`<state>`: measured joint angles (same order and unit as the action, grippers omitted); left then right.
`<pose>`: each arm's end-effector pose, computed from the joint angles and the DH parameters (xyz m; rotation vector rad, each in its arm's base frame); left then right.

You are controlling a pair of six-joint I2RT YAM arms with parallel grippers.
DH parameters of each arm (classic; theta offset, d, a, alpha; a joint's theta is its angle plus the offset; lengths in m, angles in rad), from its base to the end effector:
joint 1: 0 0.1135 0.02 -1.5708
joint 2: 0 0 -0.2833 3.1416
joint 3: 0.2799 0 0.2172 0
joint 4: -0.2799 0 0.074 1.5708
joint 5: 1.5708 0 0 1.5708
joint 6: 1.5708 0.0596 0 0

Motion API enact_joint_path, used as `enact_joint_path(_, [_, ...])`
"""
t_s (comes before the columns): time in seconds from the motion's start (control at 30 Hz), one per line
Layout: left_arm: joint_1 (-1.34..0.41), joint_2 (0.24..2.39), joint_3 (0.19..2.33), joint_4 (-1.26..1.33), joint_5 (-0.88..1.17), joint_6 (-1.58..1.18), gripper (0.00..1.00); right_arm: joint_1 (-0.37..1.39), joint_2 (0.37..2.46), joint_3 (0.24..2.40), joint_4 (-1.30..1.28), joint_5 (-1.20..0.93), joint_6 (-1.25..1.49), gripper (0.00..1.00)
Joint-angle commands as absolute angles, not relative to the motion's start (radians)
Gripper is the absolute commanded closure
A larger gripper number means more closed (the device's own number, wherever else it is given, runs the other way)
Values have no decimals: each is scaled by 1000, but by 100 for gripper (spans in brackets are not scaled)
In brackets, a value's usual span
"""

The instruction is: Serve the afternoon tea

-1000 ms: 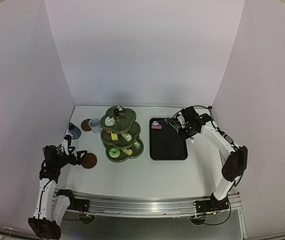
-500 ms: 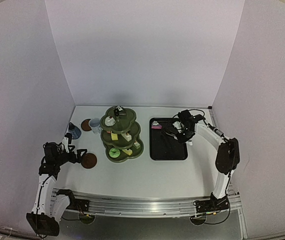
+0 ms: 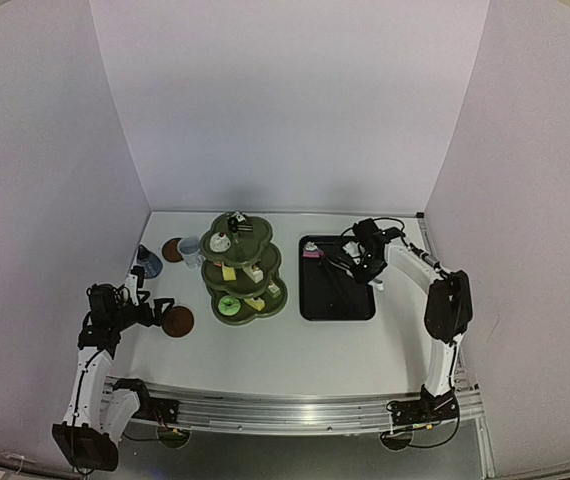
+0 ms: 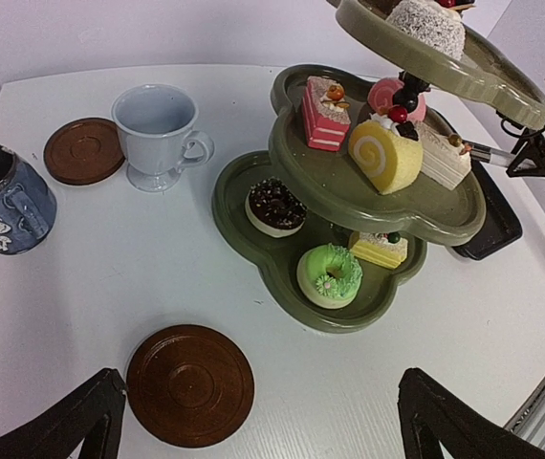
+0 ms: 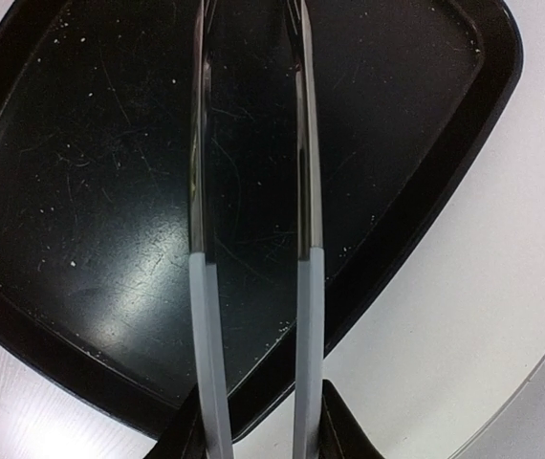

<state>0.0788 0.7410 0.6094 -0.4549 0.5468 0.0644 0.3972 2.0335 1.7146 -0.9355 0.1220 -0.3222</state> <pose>0.1319 -0.0207 0.2677 0.2976 2.0809 -0.5017 0.3762 0.1499 0.2320 -0.9659 2.6464 -0.1551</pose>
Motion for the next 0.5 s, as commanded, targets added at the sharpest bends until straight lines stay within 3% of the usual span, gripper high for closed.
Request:
enact_joint_path(0.0, [82,744,655,-448,542,85,0,380,2035,1760,-931,139,-351,69])
enact_joint_path(0.47, [82,754,650,-438,545,86,0,375,2081,1790,-939,80,-434,69])
